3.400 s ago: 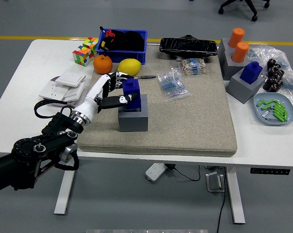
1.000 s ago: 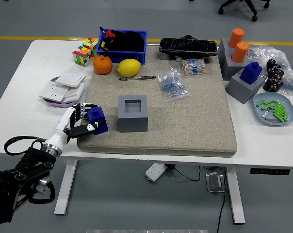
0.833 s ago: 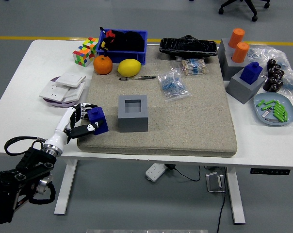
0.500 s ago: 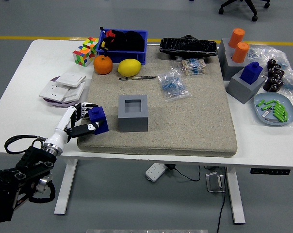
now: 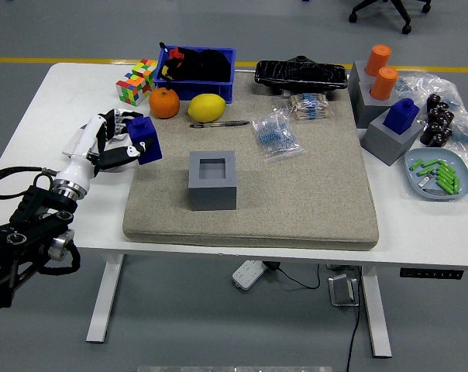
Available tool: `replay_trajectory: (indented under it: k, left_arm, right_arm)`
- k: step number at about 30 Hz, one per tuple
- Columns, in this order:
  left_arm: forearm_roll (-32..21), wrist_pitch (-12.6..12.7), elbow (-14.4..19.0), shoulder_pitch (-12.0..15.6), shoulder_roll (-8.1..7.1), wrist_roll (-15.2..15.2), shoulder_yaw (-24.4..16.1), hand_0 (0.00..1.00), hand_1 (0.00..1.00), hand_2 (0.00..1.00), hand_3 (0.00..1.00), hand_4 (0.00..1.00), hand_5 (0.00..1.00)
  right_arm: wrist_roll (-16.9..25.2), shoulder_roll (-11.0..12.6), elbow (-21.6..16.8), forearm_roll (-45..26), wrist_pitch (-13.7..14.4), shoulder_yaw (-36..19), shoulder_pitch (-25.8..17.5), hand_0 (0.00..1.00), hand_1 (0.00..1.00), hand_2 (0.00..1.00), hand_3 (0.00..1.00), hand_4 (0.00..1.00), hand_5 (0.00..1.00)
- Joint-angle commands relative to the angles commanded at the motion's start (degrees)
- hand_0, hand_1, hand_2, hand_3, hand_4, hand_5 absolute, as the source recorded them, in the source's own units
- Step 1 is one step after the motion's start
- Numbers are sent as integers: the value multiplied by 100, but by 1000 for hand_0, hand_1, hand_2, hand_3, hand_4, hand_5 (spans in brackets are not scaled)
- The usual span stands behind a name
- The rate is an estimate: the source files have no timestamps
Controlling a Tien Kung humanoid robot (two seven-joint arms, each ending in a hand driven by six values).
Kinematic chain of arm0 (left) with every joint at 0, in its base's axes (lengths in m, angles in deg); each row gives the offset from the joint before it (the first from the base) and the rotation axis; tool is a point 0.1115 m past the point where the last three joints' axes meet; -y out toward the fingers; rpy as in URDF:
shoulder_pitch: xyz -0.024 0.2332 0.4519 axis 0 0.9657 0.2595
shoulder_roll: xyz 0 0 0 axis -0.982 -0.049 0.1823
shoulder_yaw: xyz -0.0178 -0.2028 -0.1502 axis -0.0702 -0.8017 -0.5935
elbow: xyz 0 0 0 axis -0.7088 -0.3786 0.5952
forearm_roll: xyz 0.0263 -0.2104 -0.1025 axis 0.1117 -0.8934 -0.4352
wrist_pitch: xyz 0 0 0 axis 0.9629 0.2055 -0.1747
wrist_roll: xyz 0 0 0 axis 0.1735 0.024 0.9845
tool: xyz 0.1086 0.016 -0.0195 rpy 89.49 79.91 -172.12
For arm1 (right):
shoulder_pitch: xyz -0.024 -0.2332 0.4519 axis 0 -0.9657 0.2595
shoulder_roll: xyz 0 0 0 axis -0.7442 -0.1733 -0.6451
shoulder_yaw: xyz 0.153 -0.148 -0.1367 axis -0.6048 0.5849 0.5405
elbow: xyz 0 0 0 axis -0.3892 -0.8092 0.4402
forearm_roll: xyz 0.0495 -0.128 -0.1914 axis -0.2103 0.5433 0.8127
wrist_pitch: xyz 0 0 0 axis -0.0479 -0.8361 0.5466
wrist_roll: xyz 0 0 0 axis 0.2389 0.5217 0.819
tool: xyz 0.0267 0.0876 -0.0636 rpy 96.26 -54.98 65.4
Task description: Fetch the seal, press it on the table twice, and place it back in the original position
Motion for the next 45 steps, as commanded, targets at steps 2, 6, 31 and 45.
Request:
replay_trajectory:
  k: [2, 6, 31, 45]
  left_arm:
    - [23, 3, 72, -74, 25, 0, -42, 632, 502, 434, 548, 704, 2]
    - [81, 26, 304, -140, 112, 0, -22, 631, 502, 435, 548, 706, 2]
    - [264, -36, 419, -563, 542, 0, 1332, 634, 505, 440, 550, 714, 2]
    - [162, -67, 97, -692, 682, 0, 1655, 634, 506, 440, 550, 715, 2]
  right_arm:
    - [0, 3, 2, 5, 3, -9, 0, 746, 690, 672, 624, 738, 524]
    - [5, 5, -6, 4, 6, -22, 5, 746, 690, 672, 623, 738, 525]
    - [2, 43, 3, -80, 6, 130, 36, 746, 689, 672, 624, 739, 525]
    - [-2, 84, 5, -129, 5, 246, 80, 745, 689, 672, 624, 739, 525]
